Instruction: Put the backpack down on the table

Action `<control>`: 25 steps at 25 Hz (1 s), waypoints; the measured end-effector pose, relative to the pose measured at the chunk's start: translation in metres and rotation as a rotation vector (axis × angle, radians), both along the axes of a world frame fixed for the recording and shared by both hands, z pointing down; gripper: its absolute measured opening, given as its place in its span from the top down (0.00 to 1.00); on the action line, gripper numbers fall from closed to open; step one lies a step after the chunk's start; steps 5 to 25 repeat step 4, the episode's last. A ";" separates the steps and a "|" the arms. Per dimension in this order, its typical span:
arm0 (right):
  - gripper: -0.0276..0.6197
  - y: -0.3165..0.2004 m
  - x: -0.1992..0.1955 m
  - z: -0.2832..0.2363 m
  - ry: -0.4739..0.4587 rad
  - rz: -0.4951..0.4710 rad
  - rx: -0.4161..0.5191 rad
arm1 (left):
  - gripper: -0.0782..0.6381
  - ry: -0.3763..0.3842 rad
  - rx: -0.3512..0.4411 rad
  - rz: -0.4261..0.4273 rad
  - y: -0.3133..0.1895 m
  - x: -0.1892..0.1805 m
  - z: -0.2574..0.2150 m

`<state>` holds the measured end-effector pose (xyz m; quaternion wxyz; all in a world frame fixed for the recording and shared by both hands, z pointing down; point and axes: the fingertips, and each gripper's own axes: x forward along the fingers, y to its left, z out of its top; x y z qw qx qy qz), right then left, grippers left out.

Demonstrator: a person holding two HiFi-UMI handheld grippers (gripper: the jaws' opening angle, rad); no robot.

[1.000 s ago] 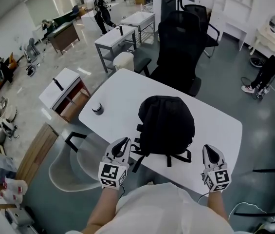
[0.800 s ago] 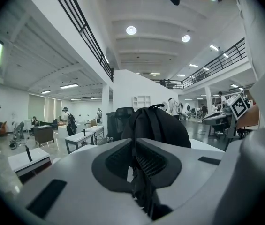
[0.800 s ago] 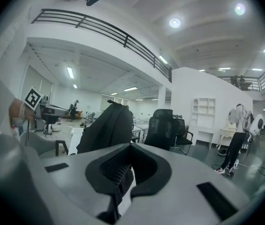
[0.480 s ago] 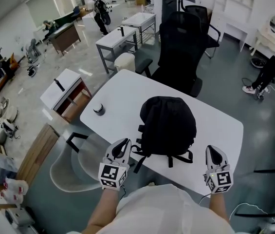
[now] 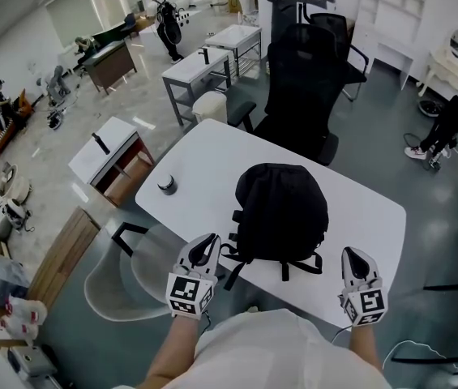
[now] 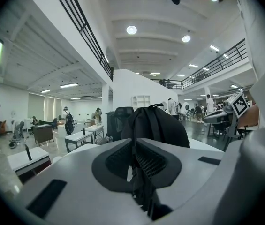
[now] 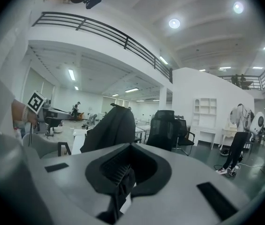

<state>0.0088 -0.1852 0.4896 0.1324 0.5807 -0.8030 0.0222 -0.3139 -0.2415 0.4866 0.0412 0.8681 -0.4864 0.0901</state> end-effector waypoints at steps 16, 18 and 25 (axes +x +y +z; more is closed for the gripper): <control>0.93 0.003 -0.003 -0.003 0.005 -0.012 -0.001 | 0.83 0.003 -0.002 -0.004 0.002 -0.002 -0.001; 0.93 0.003 -0.003 -0.003 0.005 -0.012 -0.001 | 0.83 0.003 -0.002 -0.004 0.002 -0.002 -0.001; 0.93 0.003 -0.003 -0.003 0.005 -0.012 -0.001 | 0.83 0.003 -0.002 -0.004 0.002 -0.002 -0.001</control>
